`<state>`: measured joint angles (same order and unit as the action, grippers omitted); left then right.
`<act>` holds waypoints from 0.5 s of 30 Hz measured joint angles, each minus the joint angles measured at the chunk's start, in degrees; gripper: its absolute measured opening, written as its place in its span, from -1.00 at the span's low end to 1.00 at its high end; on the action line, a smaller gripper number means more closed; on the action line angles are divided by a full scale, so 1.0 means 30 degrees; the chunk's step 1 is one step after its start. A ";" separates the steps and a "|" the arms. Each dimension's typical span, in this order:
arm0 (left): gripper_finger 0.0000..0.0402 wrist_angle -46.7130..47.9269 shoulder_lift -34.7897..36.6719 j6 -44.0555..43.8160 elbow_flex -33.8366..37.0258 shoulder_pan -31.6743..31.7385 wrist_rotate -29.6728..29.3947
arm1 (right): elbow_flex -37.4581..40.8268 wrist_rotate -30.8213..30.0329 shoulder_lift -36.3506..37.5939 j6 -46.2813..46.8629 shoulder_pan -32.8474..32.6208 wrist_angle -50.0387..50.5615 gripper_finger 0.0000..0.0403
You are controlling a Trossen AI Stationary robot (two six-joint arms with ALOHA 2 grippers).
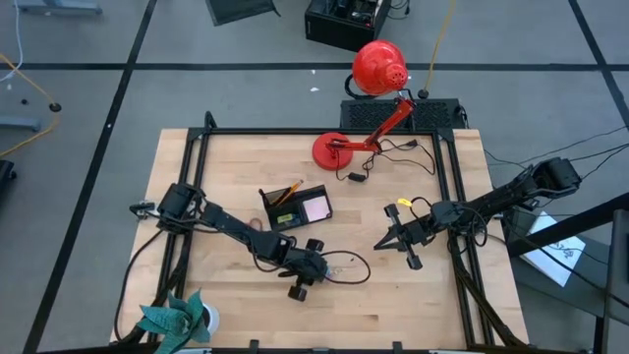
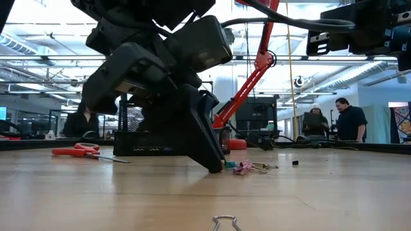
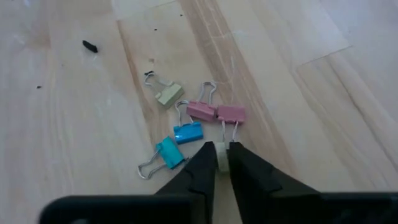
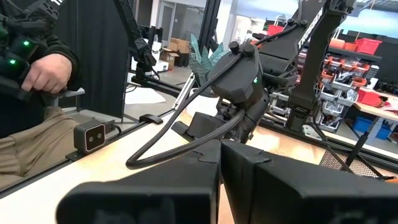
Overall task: Pick and place office supplies into organizer
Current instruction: Put the light yellow binder clip into the mesh desk organizer
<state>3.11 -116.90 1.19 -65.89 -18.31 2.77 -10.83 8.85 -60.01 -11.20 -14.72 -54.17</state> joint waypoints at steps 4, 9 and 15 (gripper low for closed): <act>-0.94 -0.0028 0.0000 0.0451 0.0015 -0.0005 -0.0017 | 0.0000 0.0006 0.0000 0.0006 0.0000 0.0000 -0.98; -0.88 -0.0087 0.0233 0.1759 0.0042 -0.0147 0.0174 | 0.0000 0.0006 0.0000 0.0007 0.0005 0.0000 -0.98; -0.93 0.1460 0.1718 0.2157 0.0182 -0.0371 -0.0801 | 0.0000 0.0026 0.0000 0.0007 0.0000 -0.0044 -0.98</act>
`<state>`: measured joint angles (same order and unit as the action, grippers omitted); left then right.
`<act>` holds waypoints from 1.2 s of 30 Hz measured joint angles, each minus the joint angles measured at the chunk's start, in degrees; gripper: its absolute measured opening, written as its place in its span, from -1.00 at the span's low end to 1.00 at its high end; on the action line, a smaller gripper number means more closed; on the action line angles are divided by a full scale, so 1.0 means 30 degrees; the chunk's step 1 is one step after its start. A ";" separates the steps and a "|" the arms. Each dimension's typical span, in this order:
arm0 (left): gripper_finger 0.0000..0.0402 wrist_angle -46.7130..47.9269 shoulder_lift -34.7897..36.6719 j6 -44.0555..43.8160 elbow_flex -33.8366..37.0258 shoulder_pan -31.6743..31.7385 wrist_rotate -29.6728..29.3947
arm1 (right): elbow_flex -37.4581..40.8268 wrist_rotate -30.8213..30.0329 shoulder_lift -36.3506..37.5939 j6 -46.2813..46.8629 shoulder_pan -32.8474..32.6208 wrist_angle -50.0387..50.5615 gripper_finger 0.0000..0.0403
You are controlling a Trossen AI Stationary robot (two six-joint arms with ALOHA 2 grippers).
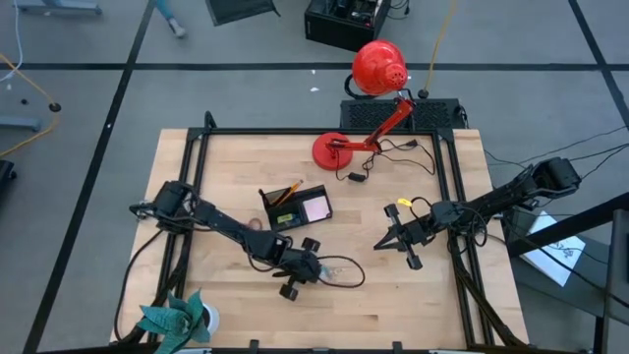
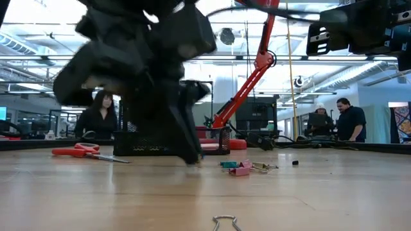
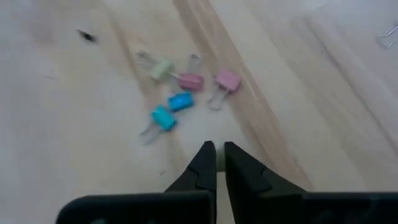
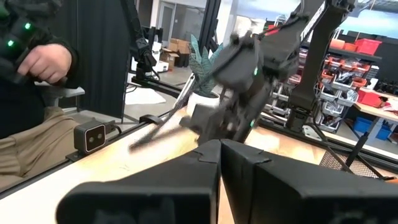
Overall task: Pick and place office supplies into organizer
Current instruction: Put the light yellow binder clip into the mesh desk organizer
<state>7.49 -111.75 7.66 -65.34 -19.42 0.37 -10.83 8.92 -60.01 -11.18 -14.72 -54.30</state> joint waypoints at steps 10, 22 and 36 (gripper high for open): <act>-0.84 0.4980 0.4526 -0.0328 -0.0080 -0.0089 -0.2573 | 0.0000 0.0028 -0.0002 0.0291 0.0000 -0.0107 -0.98; -0.94 1.1151 0.6738 -0.2890 -0.0117 0.1325 -0.6198 | -0.0007 0.0031 0.0000 0.0372 0.0000 -0.0212 -0.98; -0.96 1.0892 0.5078 -0.3886 0.0983 0.4052 -0.6822 | -0.0007 0.0038 0.0000 0.0372 0.0000 -0.0050 -0.98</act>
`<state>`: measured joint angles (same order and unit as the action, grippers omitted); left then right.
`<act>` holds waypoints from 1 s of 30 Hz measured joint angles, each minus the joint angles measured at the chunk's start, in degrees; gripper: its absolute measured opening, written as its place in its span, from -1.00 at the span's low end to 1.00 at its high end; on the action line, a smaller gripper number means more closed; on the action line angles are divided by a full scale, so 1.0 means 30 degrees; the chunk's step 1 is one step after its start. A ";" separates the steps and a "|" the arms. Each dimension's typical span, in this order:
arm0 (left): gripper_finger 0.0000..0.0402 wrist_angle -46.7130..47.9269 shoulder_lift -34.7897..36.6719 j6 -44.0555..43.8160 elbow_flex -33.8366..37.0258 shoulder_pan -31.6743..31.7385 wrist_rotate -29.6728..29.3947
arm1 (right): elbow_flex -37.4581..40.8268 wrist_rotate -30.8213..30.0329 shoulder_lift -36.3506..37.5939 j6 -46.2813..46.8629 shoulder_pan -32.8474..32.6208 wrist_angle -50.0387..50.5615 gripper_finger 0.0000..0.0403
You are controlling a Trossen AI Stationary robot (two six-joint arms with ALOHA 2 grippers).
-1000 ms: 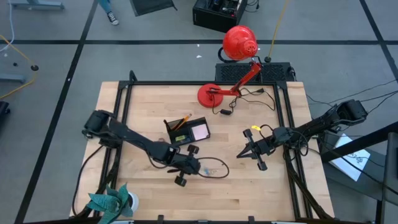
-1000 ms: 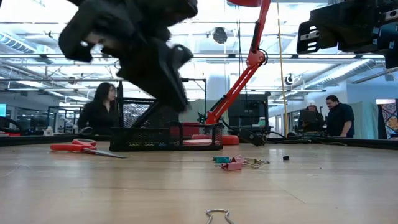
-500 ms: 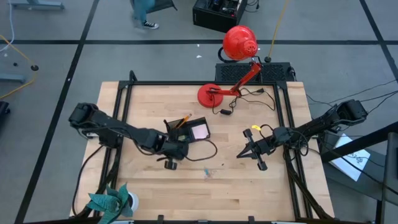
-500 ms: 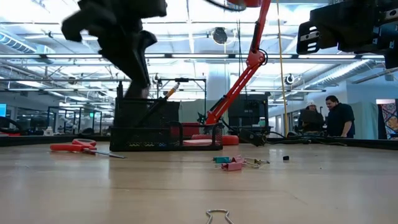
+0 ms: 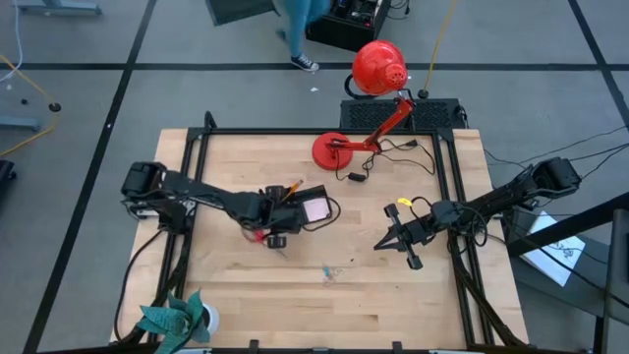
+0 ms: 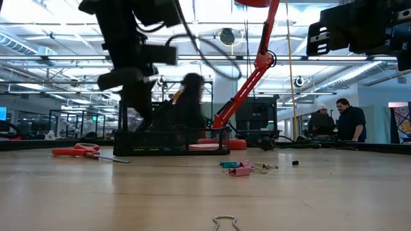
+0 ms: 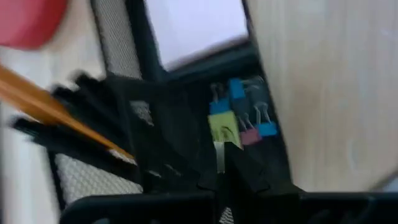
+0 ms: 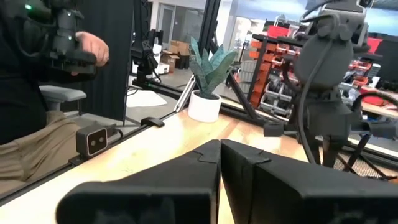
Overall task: Pick and place office supplies into organizer
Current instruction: Put the light yellow binder clip into the mesh desk organizer, then put the blue binder clip into the mesh desk organizer
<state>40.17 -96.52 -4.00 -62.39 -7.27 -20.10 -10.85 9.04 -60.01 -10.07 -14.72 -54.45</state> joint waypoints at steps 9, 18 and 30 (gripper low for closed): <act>-0.59 -0.0583 -0.0136 -0.0342 0.0110 0.0033 0.1035 | 0.0000 0.0000 0.0000 -0.0058 0.0000 0.0188 -0.98; -0.37 -0.1036 -0.0136 -0.0279 0.0110 -0.0007 0.0541 | 0.0000 0.0000 0.0000 -0.0022 0.0000 0.0100 -0.98; -0.37 -0.8722 -0.0375 0.0460 0.0099 -0.2559 0.3679 | 0.0000 0.0000 0.0000 -0.0073 0.0000 0.0093 -0.98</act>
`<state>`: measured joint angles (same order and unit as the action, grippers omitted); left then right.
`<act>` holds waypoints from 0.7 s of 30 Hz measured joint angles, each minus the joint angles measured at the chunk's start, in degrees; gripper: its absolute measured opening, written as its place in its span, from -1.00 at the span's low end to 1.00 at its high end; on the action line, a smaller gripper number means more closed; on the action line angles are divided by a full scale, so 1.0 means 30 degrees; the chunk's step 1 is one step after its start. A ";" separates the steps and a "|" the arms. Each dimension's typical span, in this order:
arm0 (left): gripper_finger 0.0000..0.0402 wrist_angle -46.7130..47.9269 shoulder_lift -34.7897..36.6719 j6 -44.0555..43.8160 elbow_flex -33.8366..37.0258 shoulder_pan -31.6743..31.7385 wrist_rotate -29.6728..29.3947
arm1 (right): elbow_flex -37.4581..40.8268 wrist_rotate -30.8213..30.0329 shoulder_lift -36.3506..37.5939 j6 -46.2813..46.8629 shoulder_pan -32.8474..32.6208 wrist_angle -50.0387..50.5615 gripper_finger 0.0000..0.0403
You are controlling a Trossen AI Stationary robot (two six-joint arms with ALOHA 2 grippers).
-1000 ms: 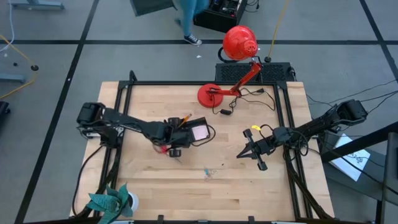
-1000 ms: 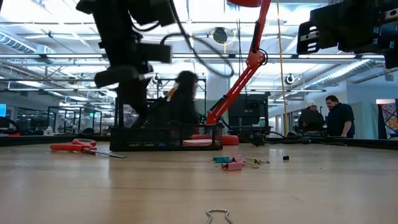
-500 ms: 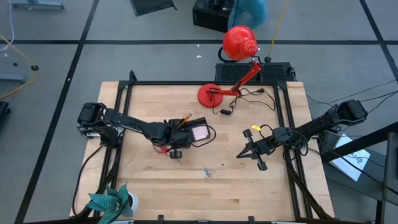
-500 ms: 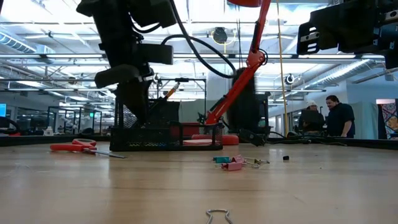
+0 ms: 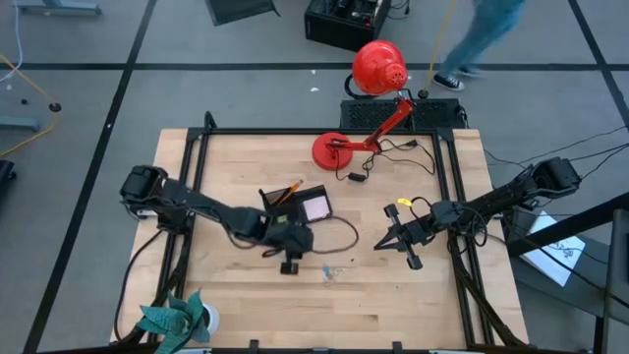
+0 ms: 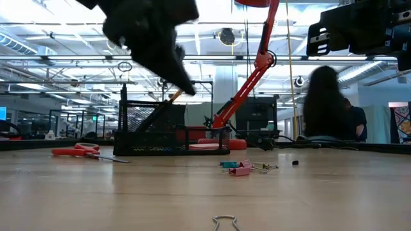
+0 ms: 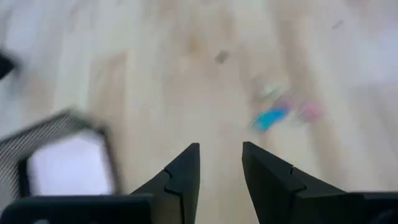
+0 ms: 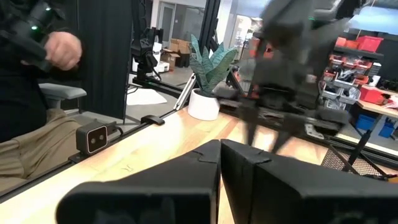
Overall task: Pick and place office supplies into organizer
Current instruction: Put the blue binder clip into the mesh desk organizer
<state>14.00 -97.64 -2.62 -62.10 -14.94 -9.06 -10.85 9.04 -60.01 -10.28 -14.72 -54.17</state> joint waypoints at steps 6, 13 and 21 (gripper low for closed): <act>-0.37 -0.2581 -0.2214 0.0391 -0.0011 -0.0818 0.0700 | 0.0000 0.0000 -0.0007 -0.0007 0.0000 -0.0275 -0.98; -0.37 -0.5057 -0.4636 0.2275 -0.0003 -0.0638 0.1595 | 0.0000 -0.0022 0.0000 0.0131 0.0000 -0.0444 -0.98; -0.37 -0.6050 -0.4730 0.3943 -0.0004 -0.0133 0.1660 | 0.0003 -0.0054 0.0000 -0.0007 0.0000 -0.0249 -0.98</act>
<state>-4.15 -111.83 9.21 -62.11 -15.34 -4.08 -10.84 8.88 -60.01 -10.31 -14.72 -54.92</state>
